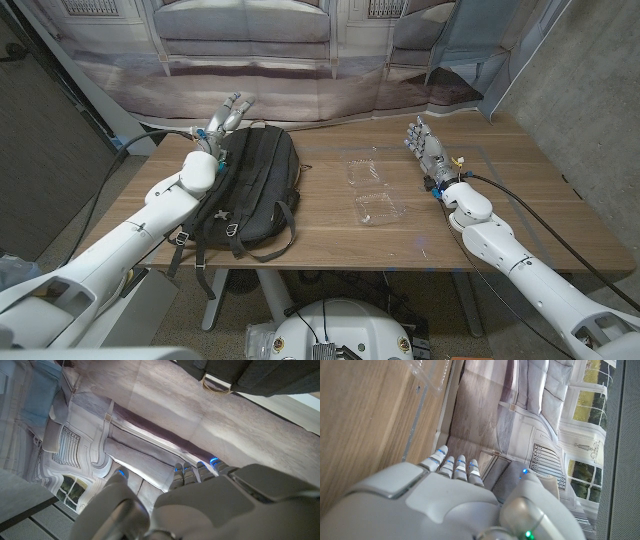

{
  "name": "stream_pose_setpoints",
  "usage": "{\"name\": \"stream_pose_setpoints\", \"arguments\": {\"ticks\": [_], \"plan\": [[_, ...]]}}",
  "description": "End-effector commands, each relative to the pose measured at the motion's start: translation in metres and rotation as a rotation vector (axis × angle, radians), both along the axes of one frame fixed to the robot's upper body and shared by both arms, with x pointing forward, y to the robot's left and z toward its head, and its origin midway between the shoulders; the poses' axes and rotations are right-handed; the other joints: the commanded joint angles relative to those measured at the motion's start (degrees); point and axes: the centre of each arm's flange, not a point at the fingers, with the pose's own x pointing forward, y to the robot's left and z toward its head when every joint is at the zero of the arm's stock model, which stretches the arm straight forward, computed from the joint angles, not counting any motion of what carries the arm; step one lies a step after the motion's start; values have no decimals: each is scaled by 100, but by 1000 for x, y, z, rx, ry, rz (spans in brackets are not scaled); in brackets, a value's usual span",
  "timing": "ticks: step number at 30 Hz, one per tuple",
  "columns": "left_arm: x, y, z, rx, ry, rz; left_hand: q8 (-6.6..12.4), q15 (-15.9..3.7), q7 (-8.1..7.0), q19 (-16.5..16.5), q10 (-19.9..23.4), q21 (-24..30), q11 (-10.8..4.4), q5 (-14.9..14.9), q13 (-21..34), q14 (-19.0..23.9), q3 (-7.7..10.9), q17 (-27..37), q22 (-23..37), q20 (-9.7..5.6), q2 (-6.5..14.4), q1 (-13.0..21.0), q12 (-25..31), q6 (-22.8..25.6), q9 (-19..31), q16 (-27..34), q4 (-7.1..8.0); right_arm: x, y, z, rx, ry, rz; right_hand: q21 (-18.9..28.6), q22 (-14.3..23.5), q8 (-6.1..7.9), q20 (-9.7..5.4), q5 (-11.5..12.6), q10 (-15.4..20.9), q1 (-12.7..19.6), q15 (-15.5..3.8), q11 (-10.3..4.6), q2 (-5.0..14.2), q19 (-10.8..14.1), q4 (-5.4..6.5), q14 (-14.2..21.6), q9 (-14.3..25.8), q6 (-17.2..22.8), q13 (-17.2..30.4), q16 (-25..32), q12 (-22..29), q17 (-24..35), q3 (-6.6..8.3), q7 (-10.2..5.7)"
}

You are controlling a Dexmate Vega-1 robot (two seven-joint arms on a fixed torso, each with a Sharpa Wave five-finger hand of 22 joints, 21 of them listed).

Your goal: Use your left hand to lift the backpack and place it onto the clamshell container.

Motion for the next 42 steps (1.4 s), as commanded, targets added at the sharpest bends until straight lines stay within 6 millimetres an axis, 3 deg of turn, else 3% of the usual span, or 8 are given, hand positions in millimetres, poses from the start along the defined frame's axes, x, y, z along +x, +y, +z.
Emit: {"name": "stream_pose_setpoints", "arguments": {"ticks": [1,42], "plan": [[10,-3,9,61,7,70,34,9,-5,-272,12,32,2,53,9,68,8,22,11,-109,15,68,58,15,21,31,-47,-4,-2,-1,0,-4,-5,-6,29,-22,-136,-28,3,30,-15,14,53,46,-18,28,22,37,13,-17,-15,18,-12,19],[36,-2,23,233,63,242,33,-5,-42,-195,158,31,-39,154,13,208,14,24,10,-105,71,229,51,162,27,25,-119,-11,0,-4,7,-7,-21,-28,31,-26,-117,-47,37,25,-10,29,68,54,-34,43,22,38,14,-24,-24,20,-33,10]]}}
